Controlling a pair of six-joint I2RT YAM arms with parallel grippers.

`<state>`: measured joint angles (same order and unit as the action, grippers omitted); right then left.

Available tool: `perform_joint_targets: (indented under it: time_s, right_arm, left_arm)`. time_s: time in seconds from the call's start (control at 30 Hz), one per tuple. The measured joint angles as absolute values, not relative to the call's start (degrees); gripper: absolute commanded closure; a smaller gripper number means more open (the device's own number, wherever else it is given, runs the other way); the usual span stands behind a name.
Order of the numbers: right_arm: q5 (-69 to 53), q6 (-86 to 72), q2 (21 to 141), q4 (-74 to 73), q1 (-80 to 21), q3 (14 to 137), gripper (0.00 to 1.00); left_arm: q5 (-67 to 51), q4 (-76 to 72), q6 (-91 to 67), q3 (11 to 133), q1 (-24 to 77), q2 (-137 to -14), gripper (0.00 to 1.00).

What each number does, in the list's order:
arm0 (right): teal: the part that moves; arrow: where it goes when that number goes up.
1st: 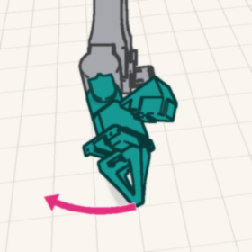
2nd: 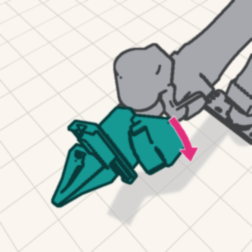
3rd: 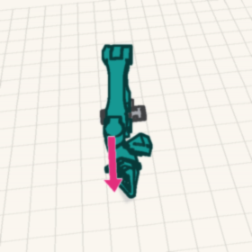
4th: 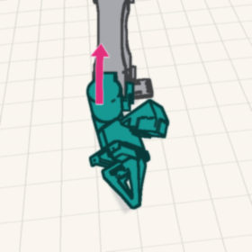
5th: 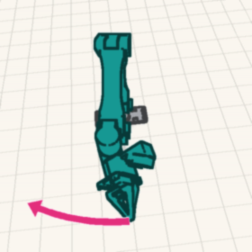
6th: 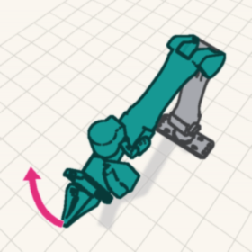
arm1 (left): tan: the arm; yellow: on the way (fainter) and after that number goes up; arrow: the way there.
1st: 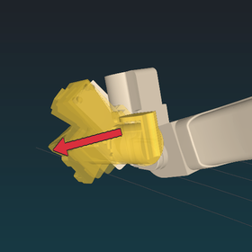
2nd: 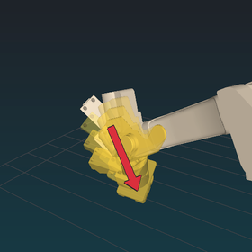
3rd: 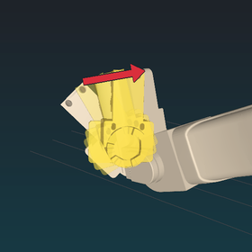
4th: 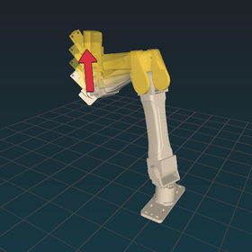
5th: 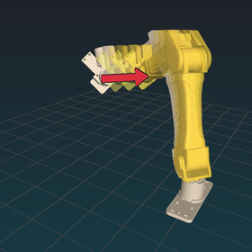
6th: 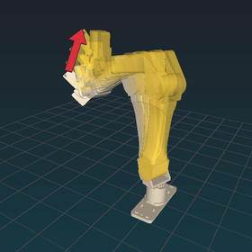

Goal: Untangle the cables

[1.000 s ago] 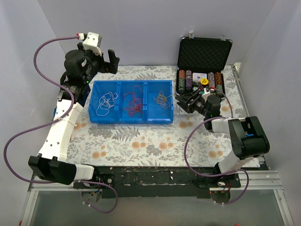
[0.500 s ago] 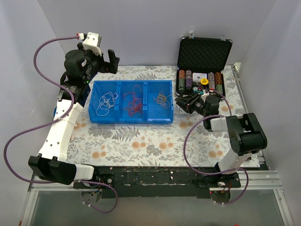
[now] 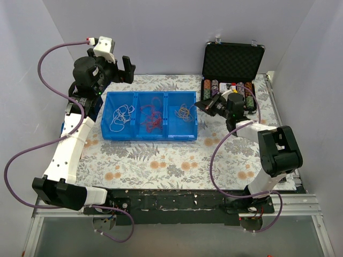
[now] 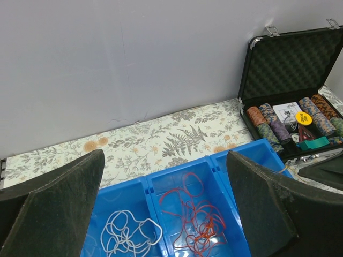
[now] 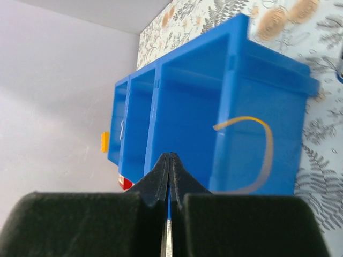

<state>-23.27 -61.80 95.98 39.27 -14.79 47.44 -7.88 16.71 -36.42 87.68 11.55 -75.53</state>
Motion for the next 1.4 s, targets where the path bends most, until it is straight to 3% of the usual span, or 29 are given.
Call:
perform_joint_targets:
  time_s: [0.2, 0.27, 0.33, 0.4, 0.47, 0.77, 1.4]
  right_arm:
    - [-20.69, -52.29, 96.33, 30.52, -19.66, 55.18, 0.96]
    - [-19.99, -50.02, 96.64, 28.58, -20.86, 56.77, 0.72]
    - [-19.16, -47.64, 96.53, 26.72, -21.63, 57.34, 0.56]
    - [-17.02, -44.31, 95.79, 23.7, -21.78, 57.34, 0.45]
    - [-14.87, -41.74, 94.48, 20.75, -21.61, 57.34, 0.41]
    - [-11.03, -34.17, 83.33, 16.64, -19.49, 53.28, 0.39]
    - [-4.19, -18.57, 81.06, 19.18, -20.43, 42.19, 0.44]
  left_arm:
    - [-7.4, 16.23, -36.4, 87.55, 11.55, -75.22, 0.02]
    - [-7.2, 16.05, -36.34, 87.42, 11.55, -74.98, 0.02]
    - [-6.92, 15.86, -36.16, 87.18, 11.55, -74.76, 0.02]
    - [-6.79, 15.86, -35.94, 86.96, 11.55, -74.48, 0.02]
    - [-6.76, 15.84, -35.79, 86.94, 11.55, -74.39, 0.02]
    - [-6.81, 15.79, -35.75, 85.73, 11.55, -74.06, 0.02]
    - [-6.83, 15.81, -35.75, 84.79, 11.55, -73.63, 0.02]
